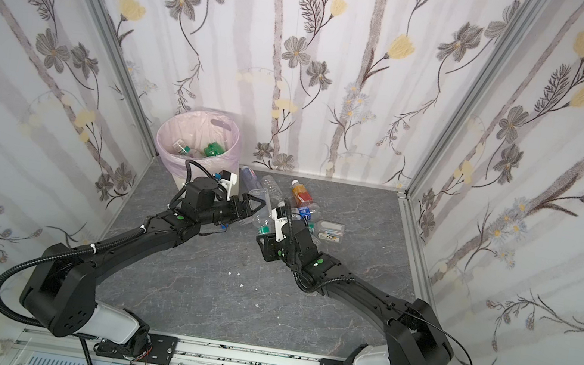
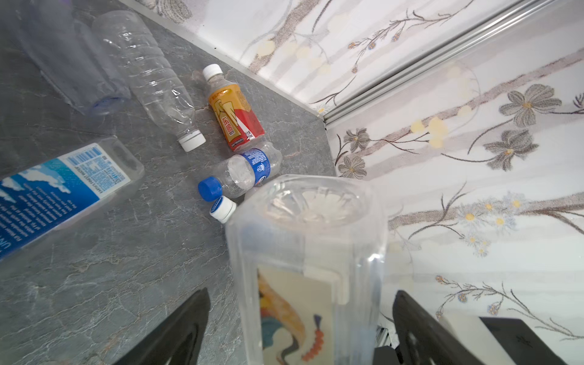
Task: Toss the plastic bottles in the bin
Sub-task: 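Lift the green-banded bottle with the right gripper while the left closes on its bottom, then carry the green-banded bottle over the bin with the left gripper while the right opens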
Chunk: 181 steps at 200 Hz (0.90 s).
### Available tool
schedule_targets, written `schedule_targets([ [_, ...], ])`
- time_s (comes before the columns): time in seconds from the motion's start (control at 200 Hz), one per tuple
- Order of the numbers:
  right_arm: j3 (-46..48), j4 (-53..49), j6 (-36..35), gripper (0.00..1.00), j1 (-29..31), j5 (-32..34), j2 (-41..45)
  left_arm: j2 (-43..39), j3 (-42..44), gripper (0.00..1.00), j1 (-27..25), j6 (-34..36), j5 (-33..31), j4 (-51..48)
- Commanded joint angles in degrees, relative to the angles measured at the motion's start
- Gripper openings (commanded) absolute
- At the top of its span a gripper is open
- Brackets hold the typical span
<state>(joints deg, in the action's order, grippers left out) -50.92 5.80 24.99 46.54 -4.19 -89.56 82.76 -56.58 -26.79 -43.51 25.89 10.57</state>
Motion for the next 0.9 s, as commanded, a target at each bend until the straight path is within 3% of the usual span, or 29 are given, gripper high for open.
schedule_targets([
  [0.0, -0.75, 4.0, -1.25, 0.36, 0.07, -2.04, 0.09, -0.36, -1.2, 0.9, 0.11, 2.52, 1.06, 1.47],
  [0.325, -1.81, 5.88, -2.03, 0.36, 0.13, -4.22, -0.68, -0.4, -2.18, 0.7, 0.13, 3.56, 2.17, 1.82],
  [0.555, -2.26, 5.83, -2.06, 0.46, 0.09, -4.34, -0.98, -1.67, -2.22, 0.57, 0.31, 4.66, 1.25, 1.82],
  [0.614, -2.24, 5.64, -2.05, 0.52, 0.11, -4.24, -0.65, -2.06, -2.22, 0.56, 0.46, 4.79, 0.67, 1.78],
  [0.704, -2.01, 5.23, -2.13, 0.68, 0.11, -3.83, 0.19, -3.05, -2.27, 0.53, 0.98, 5.18, -0.73, 1.65],
  [0.899, -2.25, 4.2, -2.84, 0.93, 0.1, -1.99, 2.52, -6.49, -3.1, 0.54, 2.62, 8.05, -7.73, 0.78],
])
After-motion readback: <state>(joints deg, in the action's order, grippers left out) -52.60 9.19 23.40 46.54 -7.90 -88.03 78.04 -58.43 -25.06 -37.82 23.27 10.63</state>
